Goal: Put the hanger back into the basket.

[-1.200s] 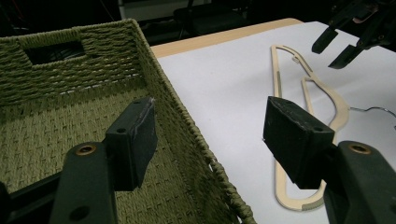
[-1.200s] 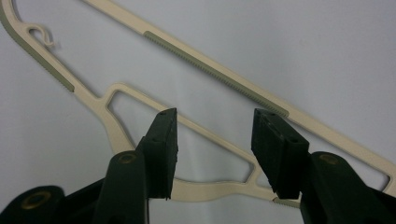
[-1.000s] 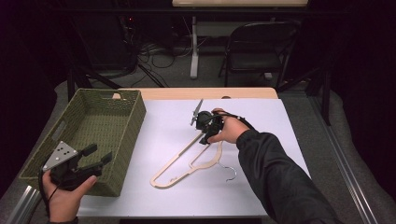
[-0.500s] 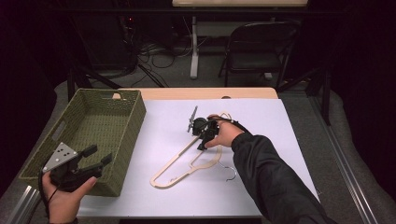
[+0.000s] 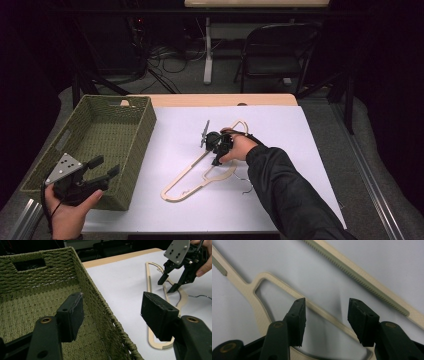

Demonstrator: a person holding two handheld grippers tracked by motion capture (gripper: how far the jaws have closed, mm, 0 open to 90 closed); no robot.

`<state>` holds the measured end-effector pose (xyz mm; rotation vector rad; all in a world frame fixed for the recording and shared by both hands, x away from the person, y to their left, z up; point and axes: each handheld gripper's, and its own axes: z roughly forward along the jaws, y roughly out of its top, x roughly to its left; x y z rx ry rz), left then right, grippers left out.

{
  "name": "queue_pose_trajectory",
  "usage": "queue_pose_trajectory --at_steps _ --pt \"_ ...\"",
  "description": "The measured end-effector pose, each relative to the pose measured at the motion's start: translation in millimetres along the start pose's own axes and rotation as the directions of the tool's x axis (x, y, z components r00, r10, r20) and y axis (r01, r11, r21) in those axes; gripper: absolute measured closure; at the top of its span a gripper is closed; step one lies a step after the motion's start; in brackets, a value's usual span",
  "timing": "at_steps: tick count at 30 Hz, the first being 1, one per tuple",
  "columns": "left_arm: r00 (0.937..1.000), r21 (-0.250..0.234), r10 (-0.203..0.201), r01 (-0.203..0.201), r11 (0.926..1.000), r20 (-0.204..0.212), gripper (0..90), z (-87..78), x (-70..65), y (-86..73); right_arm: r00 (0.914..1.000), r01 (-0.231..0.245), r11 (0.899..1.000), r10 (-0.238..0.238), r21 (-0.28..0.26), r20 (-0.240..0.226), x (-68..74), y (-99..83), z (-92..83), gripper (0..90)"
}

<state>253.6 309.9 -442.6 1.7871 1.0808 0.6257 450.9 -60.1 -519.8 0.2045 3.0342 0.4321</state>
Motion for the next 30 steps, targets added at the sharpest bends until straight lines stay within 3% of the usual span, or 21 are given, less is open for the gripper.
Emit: queue_pose_trajectory --at_steps 4,17,20,30 --pt "1.0 -0.001 0.0 0.0 1.0 0.0 34.6 -0.3 0.2 0.2 0.9999 0.013 0.999 -0.013 0.034 0.003 0.1 -2.7 4.3 47.7" --pt "1.0 0.0 -0.003 0.003 1.0 -0.003 34.6 -1.6 1.0 -0.7 0.9995 0.033 0.999 -0.032 0.044 -0.003 -0.7 -2.4 6.6 47.4" --pt "1.0 -0.001 -0.004 0.004 1.0 -0.002 34.6 -1.4 1.1 -1.1 0.9987 0.051 0.996 -0.051 0.077 0.005 -1.2 -4.0 7.5 47.3" --pt "1.0 0.002 -0.006 0.006 1.0 -0.002 34.6 -0.1 1.4 -2.0 0.9986 0.05 0.996 -0.051 0.068 0.011 -1.2 -3.2 9.3 46.0"
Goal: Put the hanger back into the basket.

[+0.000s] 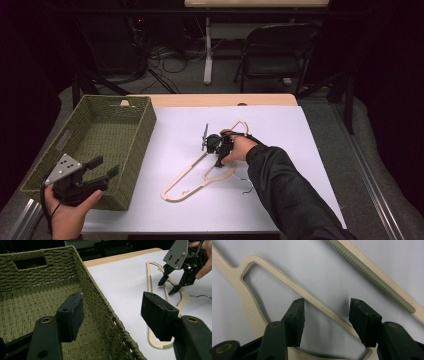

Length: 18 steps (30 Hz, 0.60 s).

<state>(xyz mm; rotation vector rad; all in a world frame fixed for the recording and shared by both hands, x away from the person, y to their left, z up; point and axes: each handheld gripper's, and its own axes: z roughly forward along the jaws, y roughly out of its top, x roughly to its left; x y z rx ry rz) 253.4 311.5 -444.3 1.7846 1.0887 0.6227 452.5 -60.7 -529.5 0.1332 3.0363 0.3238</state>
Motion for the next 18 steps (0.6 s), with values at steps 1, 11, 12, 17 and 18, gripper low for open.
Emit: queue_pose_trajectory --at_steps 1,11,12,17,18 --pt "1.0 0.0 0.0 0.0 1.0 0.0 34.6 0.0 0.0 -0.1 1.0 0.0 1.0 0.0 0.0 0.0 0.2 0.1 0.1 45.8" --pt "1.0 0.004 0.0 0.0 1.0 0.001 34.6 0.3 -0.1 -1.2 0.9999 0.008 1.0 -0.008 0.017 -0.015 -3.1 3.9 1.3 43.8" --pt "1.0 0.005 0.001 -0.001 1.0 0.0 34.7 0.3 -0.1 -1.2 0.9998 0.009 1.0 -0.009 0.021 -0.018 -3.5 4.1 1.2 43.7" --pt "1.0 0.003 -0.001 0.001 1.0 -0.003 34.6 -1.1 1.3 -1.7 0.9985 -0.005 0.999 0.006 0.035 -0.054 -6.7 5.1 1.6 51.9" --pt "1.0 0.003 -0.001 0.001 1.0 -0.005 34.6 -1.2 1.4 -1.8 0.9985 -0.013 0.999 0.015 0.036 -0.053 -5.5 5.4 1.8 52.4"
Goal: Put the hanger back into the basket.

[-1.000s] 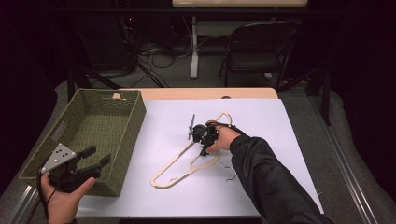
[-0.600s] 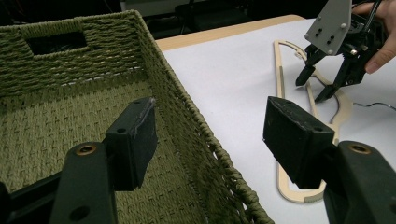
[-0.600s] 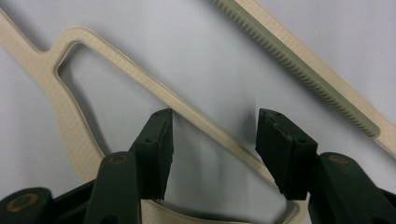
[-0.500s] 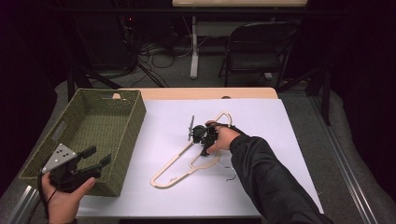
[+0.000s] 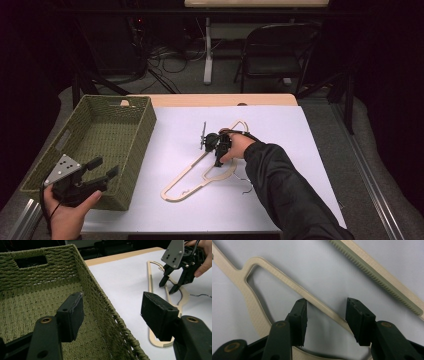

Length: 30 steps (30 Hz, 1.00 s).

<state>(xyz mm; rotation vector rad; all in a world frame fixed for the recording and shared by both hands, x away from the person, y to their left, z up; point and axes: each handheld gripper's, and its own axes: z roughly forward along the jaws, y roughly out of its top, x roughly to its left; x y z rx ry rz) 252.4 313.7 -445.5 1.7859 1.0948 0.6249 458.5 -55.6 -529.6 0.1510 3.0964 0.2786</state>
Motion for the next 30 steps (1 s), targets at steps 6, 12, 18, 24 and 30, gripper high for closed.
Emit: queue_pose_trajectory --at_steps 6,12,18,24,30 --pt "1.0 -0.005 -0.003 0.003 1.0 -0.002 34.7 -0.8 0.1 0.1 0.9982 0.059 0.996 -0.059 0.061 0.004 8.0 3.6 -1.6 71.7" --pt "1.0 -0.009 -0.004 0.004 1.0 0.0 34.7 -0.9 -0.7 0.2 0.9974 0.02 0.994 -0.012 0.11 -0.071 14.6 -2.6 -3.7 85.5" --pt "0.9999 -0.006 0.012 -0.012 0.9999 0.008 35.2 0.7 -5.1 1.5 0.9965 0.005 0.994 0.004 0.105 -0.084 14.5 -5.4 -7.9 85.6" --pt "0.9971 -0.006 0.051 -0.051 0.9987 0.057 36.7 7.7 -17.9 4.5 0.9928 -0.002 0.996 0.013 0.093 -0.119 20.2 -2.8 -13.3 85.6" --pt "0.9823 0.001 0.101 -0.102 0.9948 0.158 36.6 24.8 -45.6 6.2 0.9881 0.016 0.998 -0.006 0.067 -0.154 29.2 -0.2 -30.4 85.6"
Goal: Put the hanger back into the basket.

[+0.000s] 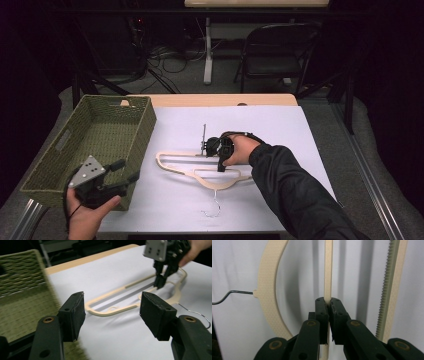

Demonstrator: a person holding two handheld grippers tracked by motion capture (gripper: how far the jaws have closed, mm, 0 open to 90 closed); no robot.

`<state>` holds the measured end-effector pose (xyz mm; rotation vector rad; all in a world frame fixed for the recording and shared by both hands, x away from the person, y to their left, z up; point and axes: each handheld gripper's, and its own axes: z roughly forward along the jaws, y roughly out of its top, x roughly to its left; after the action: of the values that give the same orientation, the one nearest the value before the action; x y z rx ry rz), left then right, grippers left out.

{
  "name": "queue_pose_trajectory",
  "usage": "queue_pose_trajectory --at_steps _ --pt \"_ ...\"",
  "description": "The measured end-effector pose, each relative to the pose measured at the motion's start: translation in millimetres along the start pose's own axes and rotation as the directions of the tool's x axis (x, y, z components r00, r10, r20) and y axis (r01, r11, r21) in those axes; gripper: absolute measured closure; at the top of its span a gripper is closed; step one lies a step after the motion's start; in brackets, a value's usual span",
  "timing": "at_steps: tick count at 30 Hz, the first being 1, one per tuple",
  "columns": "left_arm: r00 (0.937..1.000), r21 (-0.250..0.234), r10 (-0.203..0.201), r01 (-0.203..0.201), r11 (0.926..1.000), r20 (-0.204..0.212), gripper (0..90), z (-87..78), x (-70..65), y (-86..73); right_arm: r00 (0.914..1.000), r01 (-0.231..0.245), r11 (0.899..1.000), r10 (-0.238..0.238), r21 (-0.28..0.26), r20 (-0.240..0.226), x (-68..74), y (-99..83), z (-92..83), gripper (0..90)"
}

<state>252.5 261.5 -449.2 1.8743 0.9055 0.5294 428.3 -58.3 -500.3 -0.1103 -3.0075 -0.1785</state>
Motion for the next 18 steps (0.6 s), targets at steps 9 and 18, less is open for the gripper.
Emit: queue_pose_trajectory --at_steps 9,18 --pt "0.9858 0.055 0.107 -0.115 0.9918 0.129 33.6 46.4 -36.9 -1.5 0.9993 -0.013 0.999 0.012 -0.039 -0.037 16.6 -3.0 -17.4 85.6" --pt "0.9504 0.075 0.24 -0.258 0.9631 0.198 25.7 90.6 -70.8 -11.1 0.9971 -0.028 0.999 0.025 -0.042 -0.072 22.9 -2.9 -23.0 85.6"
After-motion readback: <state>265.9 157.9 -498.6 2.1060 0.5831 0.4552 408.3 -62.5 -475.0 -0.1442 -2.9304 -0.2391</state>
